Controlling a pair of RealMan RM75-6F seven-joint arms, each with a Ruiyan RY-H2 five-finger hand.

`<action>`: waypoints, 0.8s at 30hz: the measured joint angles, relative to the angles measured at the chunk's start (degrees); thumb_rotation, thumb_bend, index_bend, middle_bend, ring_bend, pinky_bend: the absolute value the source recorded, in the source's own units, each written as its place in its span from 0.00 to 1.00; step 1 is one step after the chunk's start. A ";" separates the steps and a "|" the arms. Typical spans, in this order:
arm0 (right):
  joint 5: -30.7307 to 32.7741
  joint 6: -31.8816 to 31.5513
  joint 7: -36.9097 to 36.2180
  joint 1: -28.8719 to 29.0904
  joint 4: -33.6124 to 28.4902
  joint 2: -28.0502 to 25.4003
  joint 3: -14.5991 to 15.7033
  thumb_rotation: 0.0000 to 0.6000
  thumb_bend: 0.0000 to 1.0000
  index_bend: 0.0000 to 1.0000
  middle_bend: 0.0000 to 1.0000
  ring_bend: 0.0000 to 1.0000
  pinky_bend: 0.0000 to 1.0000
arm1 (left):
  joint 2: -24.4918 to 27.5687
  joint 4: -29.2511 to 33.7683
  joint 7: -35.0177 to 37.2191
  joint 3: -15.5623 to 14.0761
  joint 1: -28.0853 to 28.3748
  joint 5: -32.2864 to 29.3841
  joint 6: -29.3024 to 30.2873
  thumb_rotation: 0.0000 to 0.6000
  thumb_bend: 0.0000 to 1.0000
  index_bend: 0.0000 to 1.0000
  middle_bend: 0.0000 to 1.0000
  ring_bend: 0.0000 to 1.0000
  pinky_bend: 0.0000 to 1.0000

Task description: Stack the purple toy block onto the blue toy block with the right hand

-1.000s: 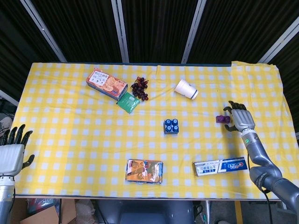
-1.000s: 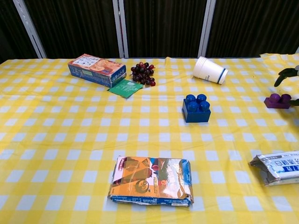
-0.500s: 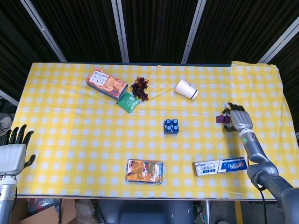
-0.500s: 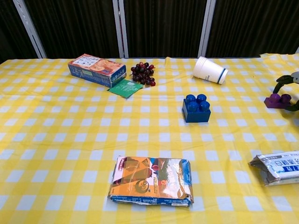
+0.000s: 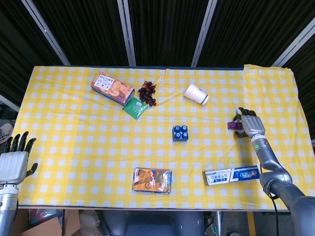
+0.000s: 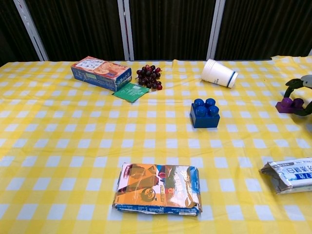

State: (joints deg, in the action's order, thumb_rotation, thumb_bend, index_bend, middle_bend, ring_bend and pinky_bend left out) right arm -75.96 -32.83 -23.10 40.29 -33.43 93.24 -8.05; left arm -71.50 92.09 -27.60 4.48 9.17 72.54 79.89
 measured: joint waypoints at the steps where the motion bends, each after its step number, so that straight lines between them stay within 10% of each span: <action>1: -0.15 -0.02 -0.15 0.03 0.20 0.07 0.08 1.00 0.39 0.36 0.00 0.00 0.00 | -0.02 0.00 -0.05 -0.02 0.02 -0.03 0.00 1.00 0.31 0.15 0.00 0.00 0.06; 24: -1.15 0.67 -1.52 1.07 2.20 1.04 0.45 1.00 0.39 0.41 0.00 0.00 0.00 | -0.72 -0.37 -1.07 -0.08 0.69 -1.00 -0.56 1.00 0.31 0.15 0.00 0.00 0.06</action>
State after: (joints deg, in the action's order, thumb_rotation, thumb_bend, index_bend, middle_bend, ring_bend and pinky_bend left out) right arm -77.10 -32.16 -24.62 41.36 -31.23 94.27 -7.60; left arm -72.23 91.73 -28.66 4.40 9.86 71.53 79.33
